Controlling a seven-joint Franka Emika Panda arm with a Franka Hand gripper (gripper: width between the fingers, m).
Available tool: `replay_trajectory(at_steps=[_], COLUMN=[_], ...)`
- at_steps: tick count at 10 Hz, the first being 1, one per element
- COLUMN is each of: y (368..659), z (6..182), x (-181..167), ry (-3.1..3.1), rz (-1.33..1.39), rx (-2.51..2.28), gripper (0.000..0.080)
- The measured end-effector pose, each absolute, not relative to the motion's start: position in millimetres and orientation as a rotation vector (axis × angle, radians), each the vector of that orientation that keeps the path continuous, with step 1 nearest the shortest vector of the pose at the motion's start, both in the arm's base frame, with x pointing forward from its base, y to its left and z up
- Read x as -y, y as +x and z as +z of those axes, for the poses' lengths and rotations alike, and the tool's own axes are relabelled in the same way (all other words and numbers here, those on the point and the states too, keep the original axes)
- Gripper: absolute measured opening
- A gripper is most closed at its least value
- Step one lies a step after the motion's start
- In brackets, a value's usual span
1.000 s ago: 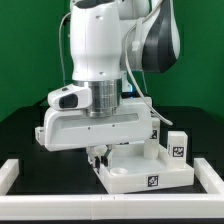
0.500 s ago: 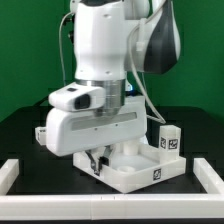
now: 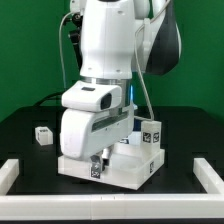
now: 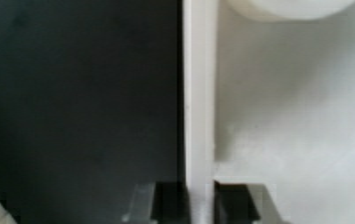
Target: Assemble square table
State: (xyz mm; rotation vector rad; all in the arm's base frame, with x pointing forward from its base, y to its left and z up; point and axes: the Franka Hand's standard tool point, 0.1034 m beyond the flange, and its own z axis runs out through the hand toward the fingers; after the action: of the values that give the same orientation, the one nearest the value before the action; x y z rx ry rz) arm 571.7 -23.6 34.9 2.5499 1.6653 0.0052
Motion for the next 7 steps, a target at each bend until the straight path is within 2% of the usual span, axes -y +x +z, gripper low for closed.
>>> replay_trajectory(at_steps=[3,7], y=[632.0,632.4], z=[43.7,38.4], x=[-30.1,-25.6], ry=[2.31,2.154], rz=[0.102,0.073], rx=[-1.903,-2.049], gripper=[0.0063,0.0063])
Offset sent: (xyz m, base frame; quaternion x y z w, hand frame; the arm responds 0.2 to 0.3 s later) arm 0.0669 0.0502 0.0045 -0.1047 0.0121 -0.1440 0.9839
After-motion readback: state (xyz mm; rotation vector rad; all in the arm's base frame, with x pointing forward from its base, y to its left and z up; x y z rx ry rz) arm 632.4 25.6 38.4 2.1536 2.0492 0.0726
